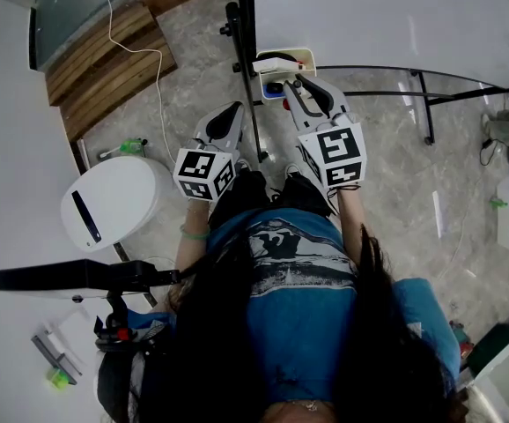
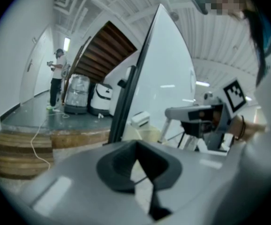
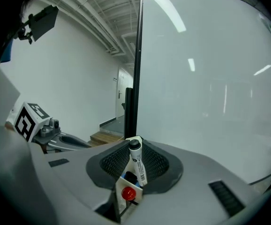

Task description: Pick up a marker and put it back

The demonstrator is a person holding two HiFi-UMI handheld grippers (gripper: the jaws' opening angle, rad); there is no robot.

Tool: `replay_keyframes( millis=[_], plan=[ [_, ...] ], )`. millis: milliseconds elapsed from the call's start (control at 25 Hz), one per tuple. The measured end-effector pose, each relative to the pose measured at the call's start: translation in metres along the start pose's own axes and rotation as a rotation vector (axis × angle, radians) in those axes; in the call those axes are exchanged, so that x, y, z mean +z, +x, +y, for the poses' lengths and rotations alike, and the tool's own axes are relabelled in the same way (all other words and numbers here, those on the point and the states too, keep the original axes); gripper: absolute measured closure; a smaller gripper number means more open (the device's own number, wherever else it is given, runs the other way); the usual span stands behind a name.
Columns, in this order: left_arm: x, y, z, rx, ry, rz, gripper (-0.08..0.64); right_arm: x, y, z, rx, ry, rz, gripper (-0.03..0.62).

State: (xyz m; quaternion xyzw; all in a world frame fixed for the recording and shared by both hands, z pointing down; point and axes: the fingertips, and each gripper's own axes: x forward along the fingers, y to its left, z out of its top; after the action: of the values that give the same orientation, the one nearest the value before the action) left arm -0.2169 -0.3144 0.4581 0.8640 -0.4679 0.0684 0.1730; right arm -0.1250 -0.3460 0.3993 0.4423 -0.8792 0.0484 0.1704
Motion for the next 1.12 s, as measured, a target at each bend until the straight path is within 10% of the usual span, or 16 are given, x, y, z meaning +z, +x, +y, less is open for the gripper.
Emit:
replay_keyframes(
  millis=[1120],
  plan=[
    [-0.014,0.009,-0.066,0.079,0.072,0.071,0.559,0.040,-0.073,-0.042,0.136,0.098,-0.180,0.509]
  ],
)
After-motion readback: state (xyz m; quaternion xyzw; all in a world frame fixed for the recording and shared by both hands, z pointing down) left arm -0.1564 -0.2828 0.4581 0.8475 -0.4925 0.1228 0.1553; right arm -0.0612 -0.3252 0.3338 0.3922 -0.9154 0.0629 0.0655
